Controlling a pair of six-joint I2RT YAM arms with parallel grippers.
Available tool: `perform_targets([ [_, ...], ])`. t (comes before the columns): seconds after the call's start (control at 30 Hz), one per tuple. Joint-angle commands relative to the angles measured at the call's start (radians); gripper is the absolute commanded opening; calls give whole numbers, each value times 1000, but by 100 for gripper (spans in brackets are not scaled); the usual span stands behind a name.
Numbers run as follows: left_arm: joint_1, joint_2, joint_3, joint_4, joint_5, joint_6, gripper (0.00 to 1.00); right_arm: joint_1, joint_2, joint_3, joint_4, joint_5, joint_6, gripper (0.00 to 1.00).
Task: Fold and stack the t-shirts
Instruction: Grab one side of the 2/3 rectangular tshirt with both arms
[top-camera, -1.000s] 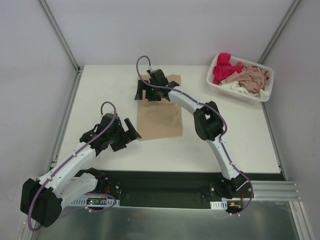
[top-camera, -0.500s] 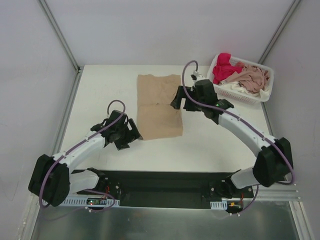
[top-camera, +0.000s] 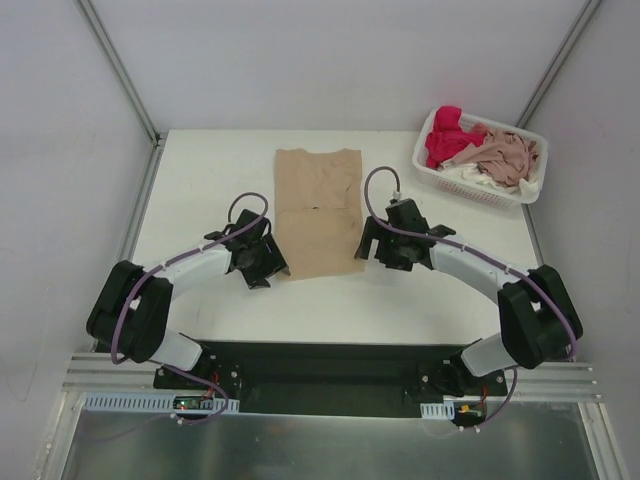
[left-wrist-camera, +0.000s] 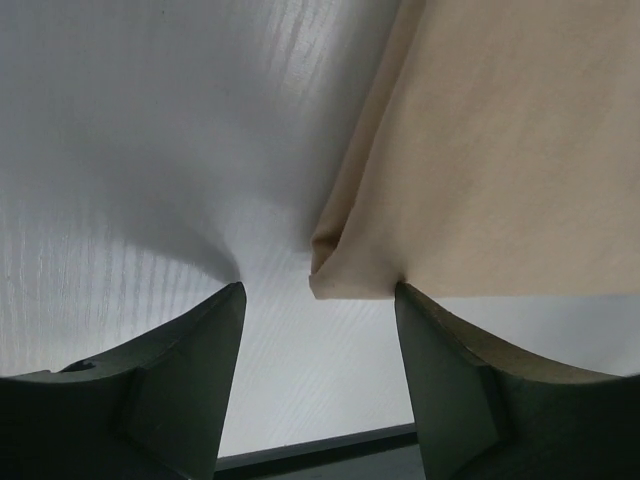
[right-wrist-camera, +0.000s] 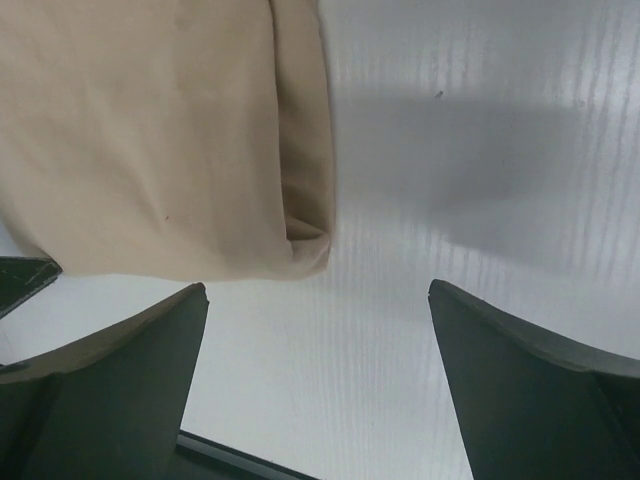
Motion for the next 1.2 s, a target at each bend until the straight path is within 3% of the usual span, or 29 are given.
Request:
perform_targets([
  [0.0, -4, 70, 38, 19, 16, -1, 60, 0, 73, 16, 68, -28, 74, 95],
  [0.13, -4, 86, 34, 24, 7, -2, 54, 2, 149, 32, 74, -19, 86, 88],
  [0.47, -4, 126, 9, 42, 36, -12, 26, 8, 194, -45, 166, -105, 134, 36],
  [0.6, -4, 146, 5, 47, 43, -10, 0, 11, 205, -60, 177, -107, 135, 19],
  [0.67, -5, 134, -2, 48, 50, -7, 0, 11, 205, -70, 183, -120, 134, 6],
  [0.73, -7, 109, -28, 48, 53, -4, 0, 11, 183, -99, 186, -125, 126, 1],
  [0.9, -33, -76, -167, 48, 36, -25, 0, 23, 73, -207, 184, -202, 83, 1],
  [1.0, -103, -205, -241, 48, 27, -76, 0, 42, -46, -289, 157, -257, 71, 1],
  [1.17, -261, -436, -362, 39, 10, -192, 0, 173, -220, -352, -39, -163, 71, 1],
])
